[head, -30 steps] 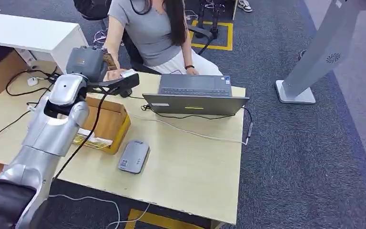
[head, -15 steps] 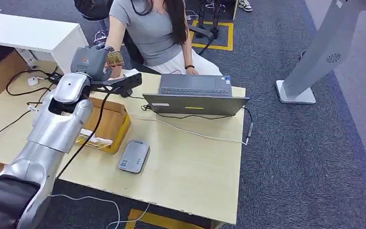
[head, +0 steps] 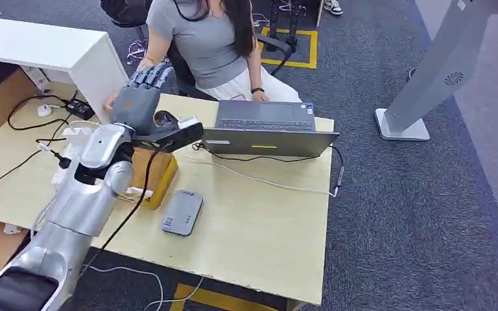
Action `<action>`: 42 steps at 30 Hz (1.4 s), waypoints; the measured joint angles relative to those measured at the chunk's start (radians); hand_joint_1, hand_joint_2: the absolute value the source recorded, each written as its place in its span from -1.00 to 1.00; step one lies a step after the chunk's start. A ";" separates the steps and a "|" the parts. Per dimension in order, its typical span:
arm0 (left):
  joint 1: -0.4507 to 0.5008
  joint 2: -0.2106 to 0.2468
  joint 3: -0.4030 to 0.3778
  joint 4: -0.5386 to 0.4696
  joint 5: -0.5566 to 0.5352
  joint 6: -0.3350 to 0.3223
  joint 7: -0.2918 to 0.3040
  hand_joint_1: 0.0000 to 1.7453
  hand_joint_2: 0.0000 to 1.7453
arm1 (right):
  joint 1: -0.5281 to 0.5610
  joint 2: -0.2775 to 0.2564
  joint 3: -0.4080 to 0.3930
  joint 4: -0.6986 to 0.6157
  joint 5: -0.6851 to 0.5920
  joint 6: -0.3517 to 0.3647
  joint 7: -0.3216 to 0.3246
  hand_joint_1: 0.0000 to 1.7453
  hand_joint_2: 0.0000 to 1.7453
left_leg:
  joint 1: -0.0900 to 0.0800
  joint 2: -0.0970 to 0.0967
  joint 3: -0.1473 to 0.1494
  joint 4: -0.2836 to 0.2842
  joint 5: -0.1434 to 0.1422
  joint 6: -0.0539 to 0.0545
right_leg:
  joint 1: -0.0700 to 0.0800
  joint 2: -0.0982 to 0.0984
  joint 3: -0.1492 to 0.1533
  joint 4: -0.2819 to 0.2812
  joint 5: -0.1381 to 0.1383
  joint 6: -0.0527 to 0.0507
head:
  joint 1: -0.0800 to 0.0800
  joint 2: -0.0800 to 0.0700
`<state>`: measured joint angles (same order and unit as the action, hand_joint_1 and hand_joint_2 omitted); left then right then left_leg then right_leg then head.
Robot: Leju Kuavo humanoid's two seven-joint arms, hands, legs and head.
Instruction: Pass the card to the sensor for recognition and then transmit it.
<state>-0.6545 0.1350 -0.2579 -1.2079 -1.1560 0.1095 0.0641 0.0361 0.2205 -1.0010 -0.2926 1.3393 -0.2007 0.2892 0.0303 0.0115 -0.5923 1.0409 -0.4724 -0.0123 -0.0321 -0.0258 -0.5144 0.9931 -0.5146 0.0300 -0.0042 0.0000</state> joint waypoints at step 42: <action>0.664 0.102 0.315 -0.343 0.005 0.183 -0.066 -1.00 1.00 | 0.018 0.015 -0.127 -0.058 0.127 0.015 -0.084 -1.00 1.00 | 0.000 -0.001 -0.002 -0.001 0.000 0.000 | 0.000 -0.001 -0.001 0.000 -0.001 0.000 | 0.000 0.000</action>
<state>0.0091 0.2373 0.0572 -1.5507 -1.1513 0.2926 -0.0015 0.0541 0.2354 -1.1276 -0.3506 1.4660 -0.1854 0.2052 0.0304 0.0106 -0.5939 1.0402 -0.4727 -0.0125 -0.0321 -0.0271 -0.5158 0.9929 -0.5157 0.0300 -0.0038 0.0000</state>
